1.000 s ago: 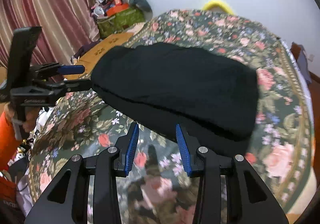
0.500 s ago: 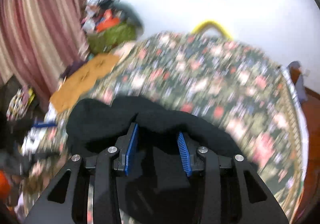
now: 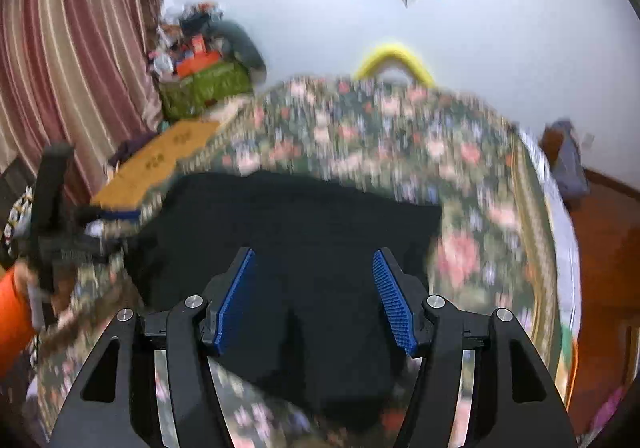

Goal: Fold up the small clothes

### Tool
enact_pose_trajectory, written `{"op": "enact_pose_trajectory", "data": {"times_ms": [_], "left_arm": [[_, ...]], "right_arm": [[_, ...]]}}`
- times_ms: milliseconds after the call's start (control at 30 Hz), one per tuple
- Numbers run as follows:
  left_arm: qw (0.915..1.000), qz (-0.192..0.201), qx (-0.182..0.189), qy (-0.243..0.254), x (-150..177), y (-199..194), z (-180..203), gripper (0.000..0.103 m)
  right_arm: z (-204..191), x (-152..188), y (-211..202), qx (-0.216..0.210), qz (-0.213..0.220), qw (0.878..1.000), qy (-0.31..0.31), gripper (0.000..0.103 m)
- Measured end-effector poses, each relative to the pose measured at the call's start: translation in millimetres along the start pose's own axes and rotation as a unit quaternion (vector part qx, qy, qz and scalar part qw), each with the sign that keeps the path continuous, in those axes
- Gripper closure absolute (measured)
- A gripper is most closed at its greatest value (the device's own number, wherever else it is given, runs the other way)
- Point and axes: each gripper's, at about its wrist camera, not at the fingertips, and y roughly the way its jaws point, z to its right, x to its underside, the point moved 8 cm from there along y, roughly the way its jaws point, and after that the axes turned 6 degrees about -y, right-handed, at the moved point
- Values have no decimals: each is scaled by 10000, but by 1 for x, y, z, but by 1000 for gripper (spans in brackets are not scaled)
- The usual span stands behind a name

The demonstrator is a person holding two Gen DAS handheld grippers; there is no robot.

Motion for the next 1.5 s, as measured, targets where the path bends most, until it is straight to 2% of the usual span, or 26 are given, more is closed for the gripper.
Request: {"op": "enact_pose_trajectory", "data": {"times_ms": [133,200,267,333,433,500,567,700,833,933,1033,1100,1133,1200,1233,1267,1333,1400,1467,1500], "left_arm": [[9985,-71,-517,164,3,17,-16,19],[9971,-34,-751,110,2,20,-32,19],[9965,-15,-828,-59,1,16,-49,19],[9947,12,-1008,-177,0,10,-68,19],[9930,35,-1081,-464,-3,0,-87,19],[9945,100,-866,-586,-8,-6,-87,19],[9960,127,-585,-660,-12,-9,-81,18],[9981,-68,39,-605,-17,3,-47,10],[9971,-446,347,-519,-14,30,-21,10],[9934,-794,537,-636,-12,54,-11,10],[9894,-785,908,-822,-17,58,-6,9],[9864,-810,1109,-902,-20,59,-3,13],[9850,-824,1189,-938,-20,59,-1,20],[9834,-820,1294,-975,-20,58,4,22],[9834,-803,1323,-947,-20,57,7,29],[9831,-795,1362,-925,-19,56,10,32],[9816,-787,1477,-914,-19,54,15,50],[9797,-806,1579,-934,-19,50,18,63],[9797,-786,1598,-918,-18,45,21,69],[9817,-740,1535,-846,-17,40,23,72]], "right_arm": [[18,24,19,65,-332,9992,200,46],[35,27,24,396,-343,9982,283,46],[49,27,23,581,-329,9965,494,46],[56,28,18,622,-273,9958,614,46],[58,30,9,657,-230,9954,653,45],[56,30,1,610,-146,9949,784,30],[53,30,-2,549,-52,9948,859,24],[47,30,8,400,-130,9949,921,21],[46,33,25,244,-251,9940,1032,21],[53,36,40,136,-322,9910,1296,20],[51,31,48,-68,-235,9906,1349,20],[47,27,52,-264,-195,9897,1392,25],[45,25,54,-291,-195,9896,1396,26],[41,22,58,-340,-187,9897,1380,29],[40,22,60,-385,-165,9892,1404,32],[38,22,60,-446,-142,9883,1451,38],[36,21,60,-519,-115,9869,1525,45],[30,20,59,-667,-124,9860,1525,59],[24,19,56,-758,-131,9856,1504,76],[19,18,53,-678,-128,9880,1383,77]]}}
